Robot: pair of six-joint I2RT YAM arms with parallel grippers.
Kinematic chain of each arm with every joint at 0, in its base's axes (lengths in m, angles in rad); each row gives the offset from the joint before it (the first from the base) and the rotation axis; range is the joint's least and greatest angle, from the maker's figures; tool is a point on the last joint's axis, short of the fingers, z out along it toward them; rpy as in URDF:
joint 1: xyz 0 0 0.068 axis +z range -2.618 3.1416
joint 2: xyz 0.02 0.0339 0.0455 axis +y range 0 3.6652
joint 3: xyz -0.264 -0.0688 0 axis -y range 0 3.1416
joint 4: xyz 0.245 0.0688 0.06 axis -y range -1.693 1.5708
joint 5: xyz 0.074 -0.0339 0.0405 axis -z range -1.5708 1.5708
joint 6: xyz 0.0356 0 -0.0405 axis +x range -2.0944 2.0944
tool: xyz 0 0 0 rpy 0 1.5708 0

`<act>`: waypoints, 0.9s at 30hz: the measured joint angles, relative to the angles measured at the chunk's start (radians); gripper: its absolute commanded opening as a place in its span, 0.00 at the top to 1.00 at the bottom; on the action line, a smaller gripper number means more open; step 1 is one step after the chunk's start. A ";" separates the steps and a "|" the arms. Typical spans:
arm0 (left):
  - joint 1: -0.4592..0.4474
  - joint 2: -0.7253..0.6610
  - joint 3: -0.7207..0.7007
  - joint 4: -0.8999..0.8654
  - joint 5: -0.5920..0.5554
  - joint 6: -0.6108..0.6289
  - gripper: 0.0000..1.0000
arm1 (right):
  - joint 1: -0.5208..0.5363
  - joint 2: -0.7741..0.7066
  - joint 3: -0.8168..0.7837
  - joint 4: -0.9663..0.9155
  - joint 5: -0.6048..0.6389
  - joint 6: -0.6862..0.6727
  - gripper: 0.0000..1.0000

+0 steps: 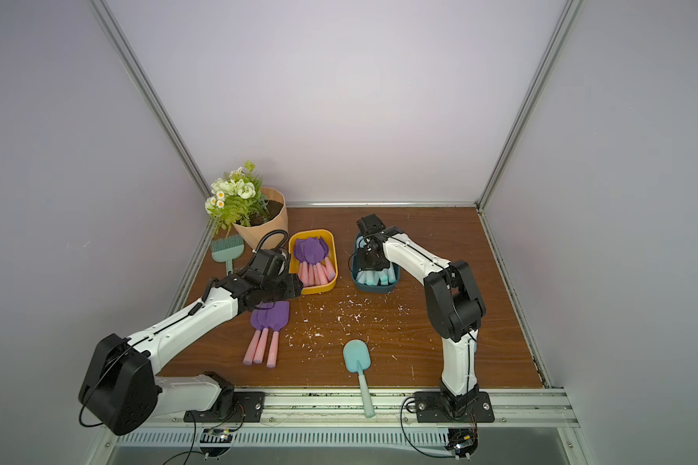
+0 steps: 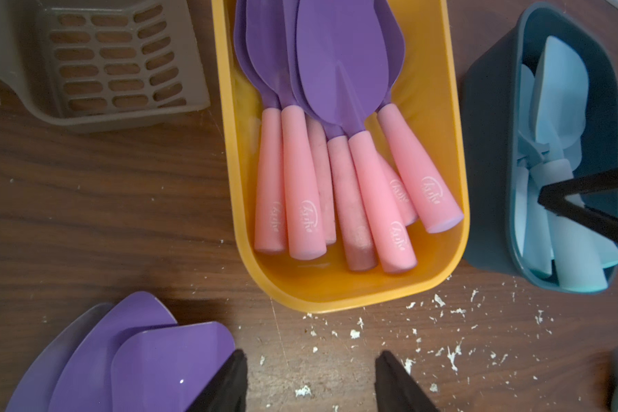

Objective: Sort the small shovels by color and place them into the storage box
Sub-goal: Place the shovel in the storage box.

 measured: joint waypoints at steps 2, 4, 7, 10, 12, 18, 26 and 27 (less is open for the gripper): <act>0.000 -0.014 -0.010 -0.018 -0.003 0.002 0.40 | 0.000 0.004 0.007 0.005 0.000 0.012 0.63; 0.000 -0.026 -0.016 -0.039 -0.006 0.006 0.39 | 0.000 0.007 0.012 0.010 0.003 0.021 0.56; 0.000 -0.045 -0.028 -0.077 -0.013 0.011 0.38 | 0.000 0.008 0.016 0.014 0.006 0.032 0.52; 0.000 -0.064 -0.045 -0.116 -0.015 0.015 0.38 | 0.000 0.008 0.023 0.013 0.025 0.036 0.51; 0.000 -0.073 -0.068 -0.134 -0.003 0.015 0.38 | 0.000 0.006 0.023 0.014 0.044 0.037 0.51; 0.000 -0.090 -0.175 -0.199 0.035 0.014 0.38 | 0.000 -0.024 0.023 0.010 0.082 0.037 0.51; -0.001 -0.102 -0.244 -0.233 0.071 -0.001 0.41 | 0.000 -0.109 0.010 0.006 0.083 0.039 0.51; -0.002 -0.100 -0.246 -0.231 0.076 -0.002 0.42 | 0.000 -0.113 0.008 0.006 0.083 0.039 0.50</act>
